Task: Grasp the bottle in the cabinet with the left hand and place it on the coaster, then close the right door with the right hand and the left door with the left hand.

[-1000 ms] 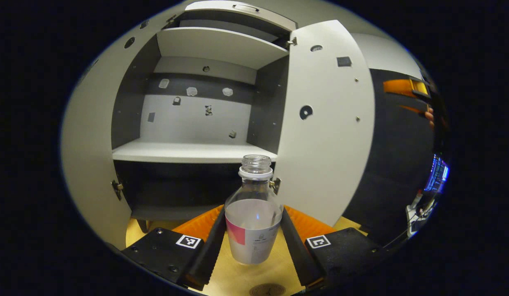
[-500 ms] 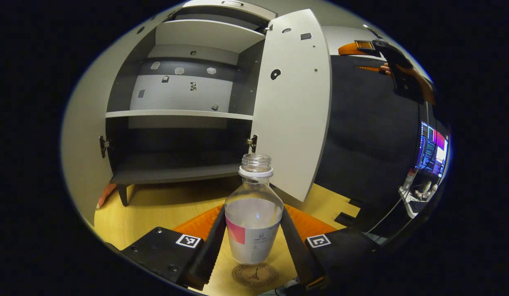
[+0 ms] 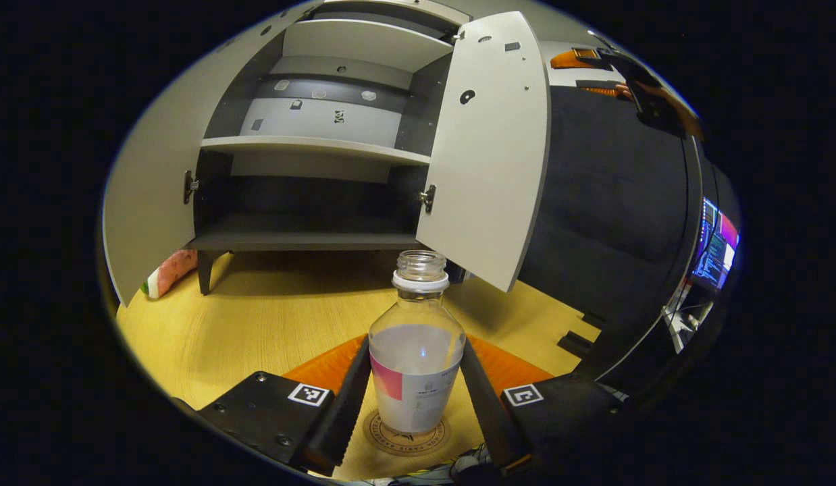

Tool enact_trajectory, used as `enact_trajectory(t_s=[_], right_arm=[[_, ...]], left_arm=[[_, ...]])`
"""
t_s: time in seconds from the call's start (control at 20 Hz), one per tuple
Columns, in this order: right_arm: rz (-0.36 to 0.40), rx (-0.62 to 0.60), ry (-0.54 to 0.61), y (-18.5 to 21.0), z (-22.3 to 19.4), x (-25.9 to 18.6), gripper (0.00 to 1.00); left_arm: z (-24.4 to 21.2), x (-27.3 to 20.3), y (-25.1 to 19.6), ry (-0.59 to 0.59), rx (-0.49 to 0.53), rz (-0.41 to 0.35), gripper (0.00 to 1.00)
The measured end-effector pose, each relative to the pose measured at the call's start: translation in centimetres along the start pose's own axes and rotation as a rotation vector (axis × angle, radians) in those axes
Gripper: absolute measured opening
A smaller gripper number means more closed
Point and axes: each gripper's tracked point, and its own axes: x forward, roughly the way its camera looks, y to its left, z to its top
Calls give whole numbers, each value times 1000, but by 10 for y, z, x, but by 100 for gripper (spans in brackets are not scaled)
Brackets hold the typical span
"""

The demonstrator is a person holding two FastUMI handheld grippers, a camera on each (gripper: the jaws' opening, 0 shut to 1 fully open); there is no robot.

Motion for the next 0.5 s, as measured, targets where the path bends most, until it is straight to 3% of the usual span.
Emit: enact_trajectory(t_s=[0.5], right_arm=[[20,18,10,1,-5,8,98]], left_arm=[[-10,3,0,2,28,19,79]])
